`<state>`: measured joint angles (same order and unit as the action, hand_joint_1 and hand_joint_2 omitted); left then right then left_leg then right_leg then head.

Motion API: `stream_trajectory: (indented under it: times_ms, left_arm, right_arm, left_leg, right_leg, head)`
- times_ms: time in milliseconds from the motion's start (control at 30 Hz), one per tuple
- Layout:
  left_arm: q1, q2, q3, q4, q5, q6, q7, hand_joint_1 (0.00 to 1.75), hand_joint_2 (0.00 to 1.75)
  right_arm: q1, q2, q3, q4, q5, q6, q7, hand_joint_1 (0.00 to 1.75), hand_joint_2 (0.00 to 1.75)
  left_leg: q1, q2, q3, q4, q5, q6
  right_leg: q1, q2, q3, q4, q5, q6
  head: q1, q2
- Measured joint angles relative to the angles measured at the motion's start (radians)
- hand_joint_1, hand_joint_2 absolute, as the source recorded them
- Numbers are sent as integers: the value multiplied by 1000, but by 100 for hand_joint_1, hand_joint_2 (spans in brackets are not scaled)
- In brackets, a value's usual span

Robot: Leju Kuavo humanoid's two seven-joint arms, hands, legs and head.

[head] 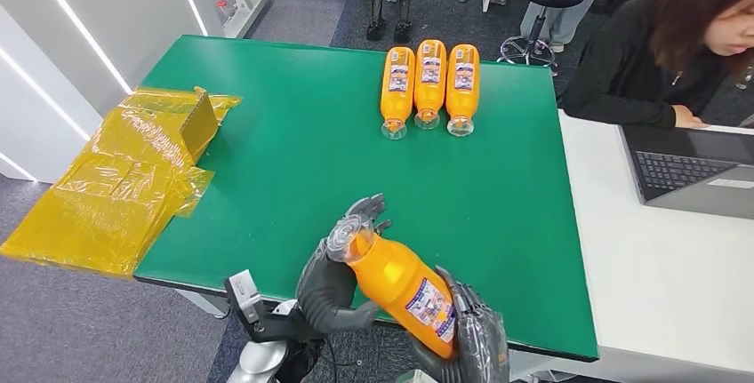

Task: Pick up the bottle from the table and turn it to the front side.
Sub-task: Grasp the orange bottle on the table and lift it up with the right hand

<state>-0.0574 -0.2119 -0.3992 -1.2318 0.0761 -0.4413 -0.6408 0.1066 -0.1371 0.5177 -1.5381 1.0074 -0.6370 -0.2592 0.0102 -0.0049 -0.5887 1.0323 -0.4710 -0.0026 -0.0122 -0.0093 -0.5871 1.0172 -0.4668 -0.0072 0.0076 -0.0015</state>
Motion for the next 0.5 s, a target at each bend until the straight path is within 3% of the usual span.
stream_trajectory:
  times_ms: [167,200,300,333,500]
  left_arm:
    - [-9,0,-10,9,90,-55,25,0,175]
    - [-11,1,-13,9,104,-64,32,8,175]
    - [-24,2,-20,11,149,-81,55,139,175]
    - [-31,3,-21,14,166,-87,63,175,175]
    - [-69,3,-26,37,216,-100,75,175,175]
  right_arm:
    - [-44,30,32,74,-57,-21,-50,175,175]
    - [-53,35,37,89,-70,-28,-60,175,175]
    - [-76,52,50,129,-106,-39,-85,175,175]
    - [-85,58,53,141,-118,-40,-92,175,175]
    - [-118,73,60,182,-162,-43,-108,175,175]
  left_leg:
    - [0,0,0,0,0,0]
    - [0,0,0,0,0,0]
    - [0,0,0,0,0,0]
    - [0,1,0,0,0,0]
    - [0,1,0,0,0,0]
  right_leg:
    - [0,0,0,0,0,0]
    - [0,0,0,0,0,0]
    - [0,1,0,0,0,0]
    - [0,1,0,0,0,0]
    - [0,1,0,0,0,0]
  head:
    - [0,0]
    - [0,0]
    - [0,0]
    - [0,0]
    - [0,0]
